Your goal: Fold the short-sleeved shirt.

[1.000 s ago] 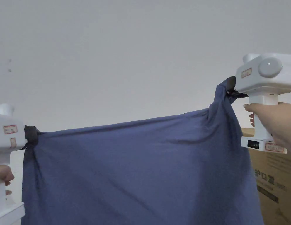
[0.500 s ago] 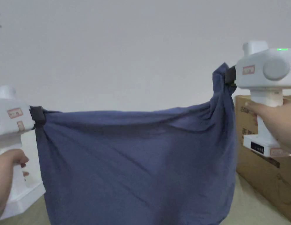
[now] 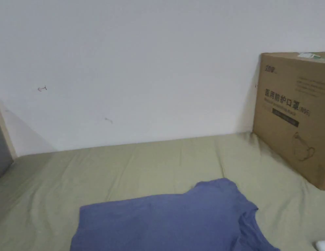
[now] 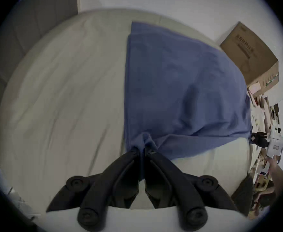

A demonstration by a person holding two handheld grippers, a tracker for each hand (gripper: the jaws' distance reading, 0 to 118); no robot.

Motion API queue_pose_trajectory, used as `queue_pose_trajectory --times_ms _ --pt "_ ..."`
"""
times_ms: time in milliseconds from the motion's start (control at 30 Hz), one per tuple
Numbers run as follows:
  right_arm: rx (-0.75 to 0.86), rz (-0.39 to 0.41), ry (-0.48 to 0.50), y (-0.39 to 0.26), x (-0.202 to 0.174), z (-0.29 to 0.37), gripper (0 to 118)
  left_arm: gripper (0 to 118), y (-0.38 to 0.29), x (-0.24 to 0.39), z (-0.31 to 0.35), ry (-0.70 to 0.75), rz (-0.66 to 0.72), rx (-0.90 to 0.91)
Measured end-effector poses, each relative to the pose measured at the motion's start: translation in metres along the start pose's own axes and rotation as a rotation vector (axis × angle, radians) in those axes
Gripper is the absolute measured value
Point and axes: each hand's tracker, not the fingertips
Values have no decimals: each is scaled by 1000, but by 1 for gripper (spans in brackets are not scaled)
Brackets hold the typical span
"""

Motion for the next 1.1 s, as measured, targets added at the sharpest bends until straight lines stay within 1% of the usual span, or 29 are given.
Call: queue_pose_trajectory --times_ms 33,67,100,167,233,367,467,500,533,567,600,633,667,700,767,800,900,967,1000,1033,1067,1100 --pt "18 1 4 -11 0 13 2 4 -12 -5 6 -9 4 7" --pt "22 -20 35 -17 3 22 2 4 -22 -8 15 -14 -7 28" --pt "-2 -31 40 -22 5 27 2 4 -28 -7 24 -7 -31 39" --pt "-45 -4 33 -37 6 38 2 4 -38 -7 37 18 -99 27" --pt "-66 24 24 -48 4 47 2 4 -46 -8 45 11 -130 2" --pt "-98 -16 51 -58 3 57 2 4 -63 -2 55 24 -224 -40" --pt "-120 -51 77 -60 4 61 2 4 -65 -5 61 19 -222 -48" --pt "-119 -58 75 -59 2 62 2 6 -64 -7 63 9 -208 -53" --pt "-114 -72 61 -57 0 64 4 14 -65 -6 67 -12 -194 -51" --pt "-123 -95 56 -55 1 64 17 30 -67 -7 70 -15 -190 -41" --pt "-142 -136 61 -55 2 65 59 58 -68 -8 73 -7 -188 -30" --pt "-160 -170 73 -57 4 67 94 83 -70 -9 76 15 -176 -19" --pt "-165 -190 67 -61 3 71 111 99 -75 -10 81 26 -153 -18" --pt "-148 -196 69 -64 4 77 112 101 -79 -12 87 11 -118 -5" --pt "-113 -250 95 -65 7 96 112 100 -88 -10 106 -92 -73 7" --pt "-81 -266 97 -65 4 106 112 100 -91 -7 114 -113 -65 15" --pt "105 -259 39 -58 -6 142 112 100 -96 6 140 -135 -62 139" --pt "253 -244 12 -52 -25 168 110 100 -96 13 158 -129 -29 289" --pt "329 -249 26 -51 -31 177 102 96 -98 19 167 -119 -16 370" --pt "412 -256 55 -51 -38 185 90 89 -102 25 176 -103 0 453" --pt "497 -278 83 -51 -46 193 68 73 -104 28 183 -92 12 544" --pt "555 -307 108 -51 -53 198 28 39 -109 33 191 -96 24 621"
